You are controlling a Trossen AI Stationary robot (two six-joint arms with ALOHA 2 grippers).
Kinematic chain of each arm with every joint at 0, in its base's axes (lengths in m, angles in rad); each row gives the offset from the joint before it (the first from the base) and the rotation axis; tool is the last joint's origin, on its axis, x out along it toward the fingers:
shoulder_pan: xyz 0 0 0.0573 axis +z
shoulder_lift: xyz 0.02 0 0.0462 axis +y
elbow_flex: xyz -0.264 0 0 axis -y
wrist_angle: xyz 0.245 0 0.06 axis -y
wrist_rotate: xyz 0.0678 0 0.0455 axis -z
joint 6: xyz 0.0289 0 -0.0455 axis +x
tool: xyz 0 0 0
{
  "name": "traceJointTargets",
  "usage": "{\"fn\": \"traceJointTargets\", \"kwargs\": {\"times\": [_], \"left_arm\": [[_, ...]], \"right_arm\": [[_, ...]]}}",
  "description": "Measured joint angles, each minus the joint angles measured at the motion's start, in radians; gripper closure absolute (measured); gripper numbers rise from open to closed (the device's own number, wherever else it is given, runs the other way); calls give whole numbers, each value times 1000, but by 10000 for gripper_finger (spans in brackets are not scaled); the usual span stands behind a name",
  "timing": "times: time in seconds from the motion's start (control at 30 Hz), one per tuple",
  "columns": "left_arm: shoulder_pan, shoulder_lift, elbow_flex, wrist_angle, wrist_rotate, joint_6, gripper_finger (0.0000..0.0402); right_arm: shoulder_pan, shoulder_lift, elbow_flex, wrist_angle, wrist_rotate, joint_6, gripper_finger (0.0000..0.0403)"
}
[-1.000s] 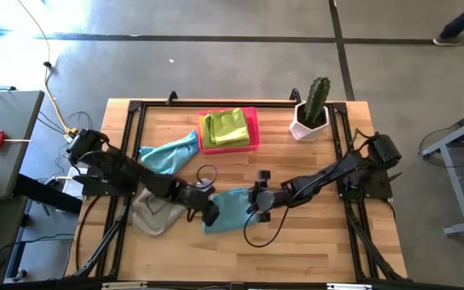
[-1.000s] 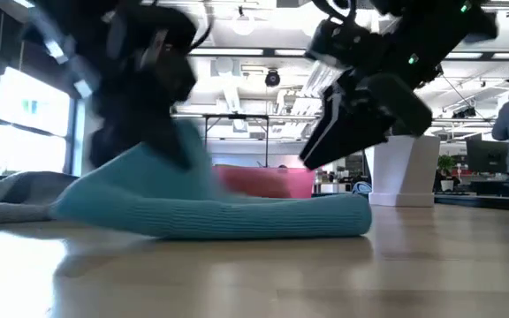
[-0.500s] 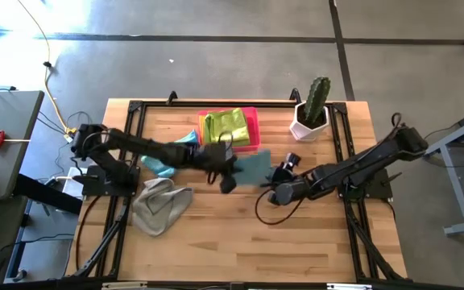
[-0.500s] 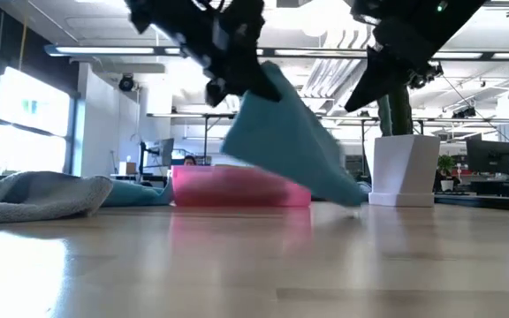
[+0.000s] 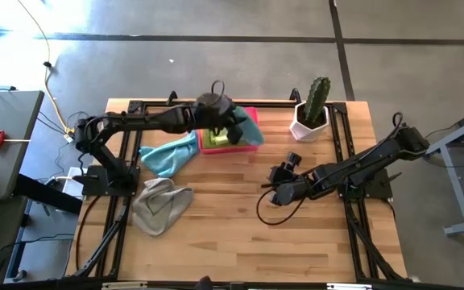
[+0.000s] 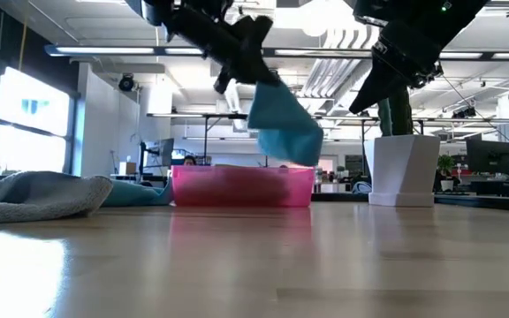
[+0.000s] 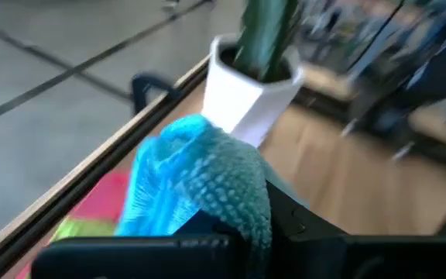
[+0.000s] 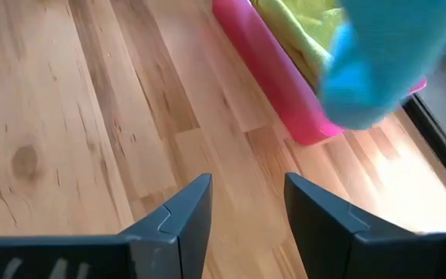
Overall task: Fold microfiber towels
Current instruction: Stack the folded bottom blue microfiber cloth on top of the folded light green microfiber cloth
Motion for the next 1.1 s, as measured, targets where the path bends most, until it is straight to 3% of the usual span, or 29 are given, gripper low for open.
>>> {"fn": "traceJointTargets", "kwargs": {"times": [0.23, 0.4, 0.6, 0.8, 0.9, 1.1], "left_arm": [[42, 0, 82, 152, 95, 28, 396], [73, 40, 161, 141, 189, 21, 396], [98, 196, 246, 116, 283, 5, 396], [141, 392, 418, 95, 410, -48, 396], [156, 451, 491, 4, 471, -43, 396], [190, 463, 516, -420, 440, 62, 396]], "right_arm": [[-5, 0, 0, -3, 15, -13, 247], [-5, 0, 0, -5, 25, -13, 247], [-5, 0, 0, -5, 39, -13, 247], [-5, 0, 0, -5, 38, -5, 247], [-5, 0, 0, -7, 33, -5, 247], [-5, 1, 0, -22, 33, -5, 247]]}}
